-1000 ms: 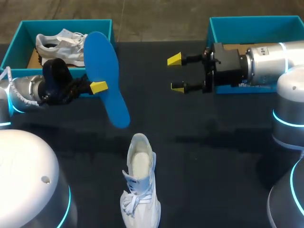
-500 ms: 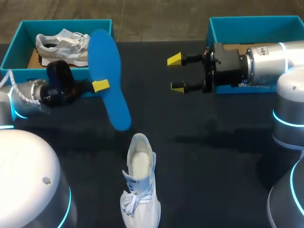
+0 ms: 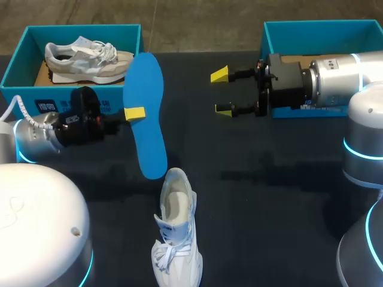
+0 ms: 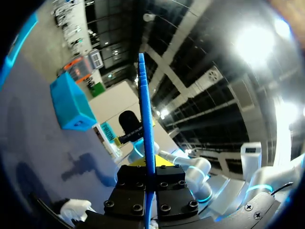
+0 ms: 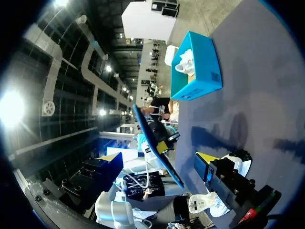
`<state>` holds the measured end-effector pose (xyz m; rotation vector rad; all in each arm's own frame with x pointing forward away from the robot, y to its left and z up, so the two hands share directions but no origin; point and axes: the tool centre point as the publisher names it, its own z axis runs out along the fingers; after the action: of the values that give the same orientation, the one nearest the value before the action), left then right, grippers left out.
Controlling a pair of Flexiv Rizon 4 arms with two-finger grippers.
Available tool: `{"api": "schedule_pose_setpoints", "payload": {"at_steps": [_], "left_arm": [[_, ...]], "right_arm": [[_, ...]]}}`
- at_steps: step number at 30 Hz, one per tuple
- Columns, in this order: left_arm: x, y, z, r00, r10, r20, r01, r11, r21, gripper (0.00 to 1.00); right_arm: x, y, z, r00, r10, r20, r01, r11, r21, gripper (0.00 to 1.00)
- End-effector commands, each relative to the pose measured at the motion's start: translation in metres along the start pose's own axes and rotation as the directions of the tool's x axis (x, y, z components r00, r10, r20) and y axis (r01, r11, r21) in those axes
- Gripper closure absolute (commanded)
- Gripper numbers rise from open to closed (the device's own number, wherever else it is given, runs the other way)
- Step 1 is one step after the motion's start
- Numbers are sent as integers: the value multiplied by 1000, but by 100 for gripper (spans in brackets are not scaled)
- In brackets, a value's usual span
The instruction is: Take the shoe out of the shoebox, open the shoe tongue, remove and reinsert the insole, then place the shoe into the shoebox
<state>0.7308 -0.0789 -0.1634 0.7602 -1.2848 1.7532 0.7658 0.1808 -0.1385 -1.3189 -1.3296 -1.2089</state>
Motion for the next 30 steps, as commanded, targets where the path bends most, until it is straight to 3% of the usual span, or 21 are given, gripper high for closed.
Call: {"api": "schedule_pose_setpoints", "payload": {"at_steps": [1, 5, 13, 30], "left_arm": [[4, 4, 5, 978, -167, 127, 165, 986, 31, 100], [0, 7, 7, 964, -238, 123, 232, 971, 55, 100], [-9, 13, 19, 961, -249, 124, 248, 968, 24, 100], [-29, 12, 29, 888, -435, 148, 421, 900, 113, 100]], "right_arm": [[-1, -1, 2, 1000, -1, 0, 1, 1000, -3, 0], [-1, -1, 2, 1000, -1, 0, 1, 1000, -3, 0], [-1, -1, 2, 1000, -1, 0, 1, 1000, -3, 0], [-1, -1, 2, 1000, -1, 0, 1, 1000, -3, 0]]}}
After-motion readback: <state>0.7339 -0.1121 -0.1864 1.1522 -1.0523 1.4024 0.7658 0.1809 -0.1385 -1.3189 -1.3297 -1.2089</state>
